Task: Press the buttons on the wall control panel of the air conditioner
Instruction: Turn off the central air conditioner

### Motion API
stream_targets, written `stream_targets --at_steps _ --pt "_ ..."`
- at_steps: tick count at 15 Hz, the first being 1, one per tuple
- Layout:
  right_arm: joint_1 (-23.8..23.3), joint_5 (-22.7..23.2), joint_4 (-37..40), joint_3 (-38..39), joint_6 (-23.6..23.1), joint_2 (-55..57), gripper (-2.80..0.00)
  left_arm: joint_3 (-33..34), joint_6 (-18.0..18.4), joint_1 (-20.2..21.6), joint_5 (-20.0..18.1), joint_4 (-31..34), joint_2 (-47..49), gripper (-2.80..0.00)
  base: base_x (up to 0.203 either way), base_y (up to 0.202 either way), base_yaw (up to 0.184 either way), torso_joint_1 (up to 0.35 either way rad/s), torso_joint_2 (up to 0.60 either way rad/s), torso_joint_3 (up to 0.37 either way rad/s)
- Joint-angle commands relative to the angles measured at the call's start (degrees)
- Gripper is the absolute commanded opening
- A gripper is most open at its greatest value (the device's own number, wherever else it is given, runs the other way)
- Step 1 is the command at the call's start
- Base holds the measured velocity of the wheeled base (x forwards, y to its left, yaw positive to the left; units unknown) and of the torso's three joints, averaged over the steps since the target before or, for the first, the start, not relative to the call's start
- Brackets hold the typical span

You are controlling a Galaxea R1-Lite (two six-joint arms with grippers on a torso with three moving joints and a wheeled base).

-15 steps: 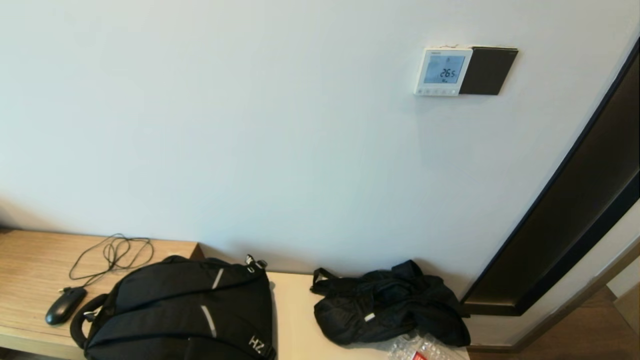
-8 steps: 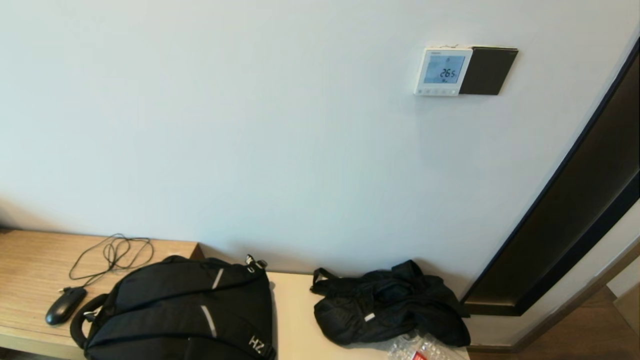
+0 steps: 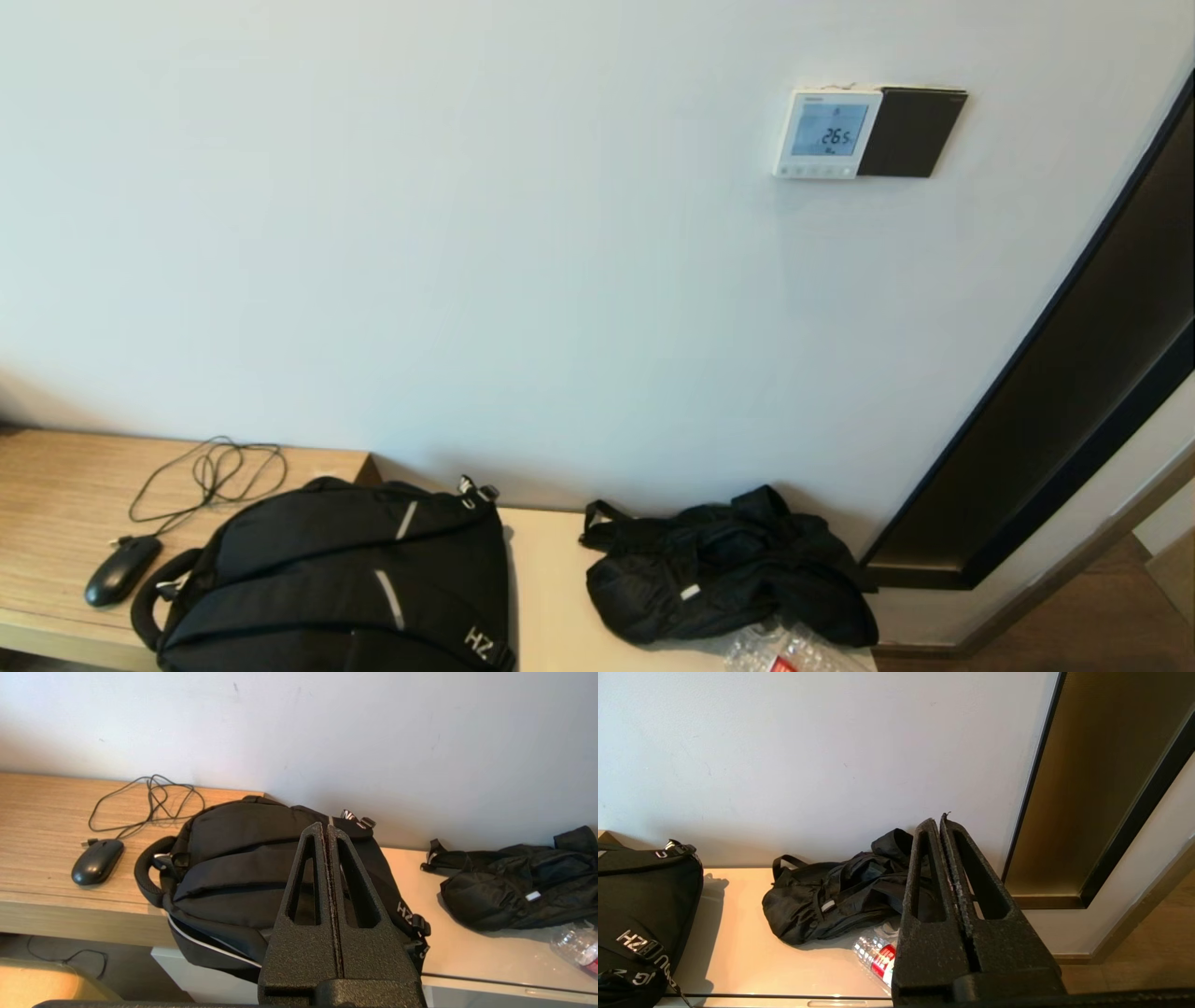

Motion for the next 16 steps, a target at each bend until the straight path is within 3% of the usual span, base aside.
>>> stream_targets --at_steps 1,16 --pt "0.01 -0.03 0.08 -0.13 -0.06 -0.01 -2.80 0.00 -0.07 0.01 0.02 0.01 -0.02 -2.80 0.000 0.000 0.000 0.000 0.00 0.000" --pt "0.10 -0.03 0.16 -0.13 -0.15 -0.01 -2.80 0.00 -0.09 0.01 0.02 0.01 -0.02 -2.80 0.000 0.000 0.000 0.000 0.00 0.000"
